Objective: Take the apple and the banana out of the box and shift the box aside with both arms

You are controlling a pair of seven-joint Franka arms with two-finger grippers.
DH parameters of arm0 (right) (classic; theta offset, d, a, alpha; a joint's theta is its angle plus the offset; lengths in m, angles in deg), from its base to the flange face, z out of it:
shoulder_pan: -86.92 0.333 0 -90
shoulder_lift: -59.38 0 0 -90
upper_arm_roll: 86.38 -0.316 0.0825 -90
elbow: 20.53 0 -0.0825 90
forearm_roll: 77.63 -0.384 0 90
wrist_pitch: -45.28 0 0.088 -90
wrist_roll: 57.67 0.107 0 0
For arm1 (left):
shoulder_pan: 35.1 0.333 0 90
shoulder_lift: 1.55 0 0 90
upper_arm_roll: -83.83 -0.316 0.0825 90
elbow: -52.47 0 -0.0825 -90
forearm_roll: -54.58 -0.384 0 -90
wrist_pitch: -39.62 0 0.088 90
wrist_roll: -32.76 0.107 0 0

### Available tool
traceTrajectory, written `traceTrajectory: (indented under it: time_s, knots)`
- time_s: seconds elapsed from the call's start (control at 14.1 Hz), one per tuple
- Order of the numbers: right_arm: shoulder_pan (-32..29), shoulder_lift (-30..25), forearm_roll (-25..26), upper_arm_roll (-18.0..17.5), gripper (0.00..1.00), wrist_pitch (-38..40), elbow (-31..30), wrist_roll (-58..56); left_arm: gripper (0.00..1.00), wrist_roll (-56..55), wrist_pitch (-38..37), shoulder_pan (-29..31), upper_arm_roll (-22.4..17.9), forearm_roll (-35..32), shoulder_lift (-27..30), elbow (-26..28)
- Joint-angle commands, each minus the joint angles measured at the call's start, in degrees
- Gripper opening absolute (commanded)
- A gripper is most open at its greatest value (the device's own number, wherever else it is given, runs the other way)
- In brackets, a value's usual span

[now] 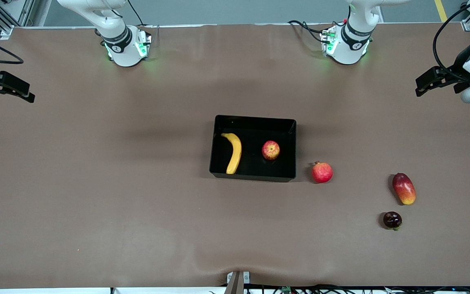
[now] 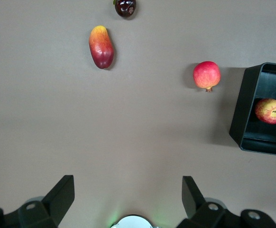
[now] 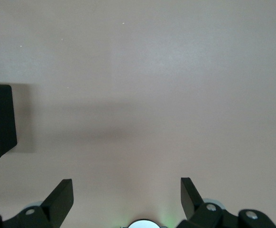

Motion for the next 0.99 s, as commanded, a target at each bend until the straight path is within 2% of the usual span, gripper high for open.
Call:
traceTrajectory:
  time_s: [0.0, 0.92]
  knots:
    - [-0.08, -0.26, -0.54, 0.15, 1.0, 0.13, -0.07, 0.52, 1.0, 1.06, -1.2, 0.34, 0.06, 0.89, -0.85, -1.62]
    - [-0.7, -0.18, -0.19, 0.51, 1.0, -0.22, 0.02, 0.52, 1.0, 1.06, -1.03, 0.52, 0.06, 1.51, -1.55, -1.71]
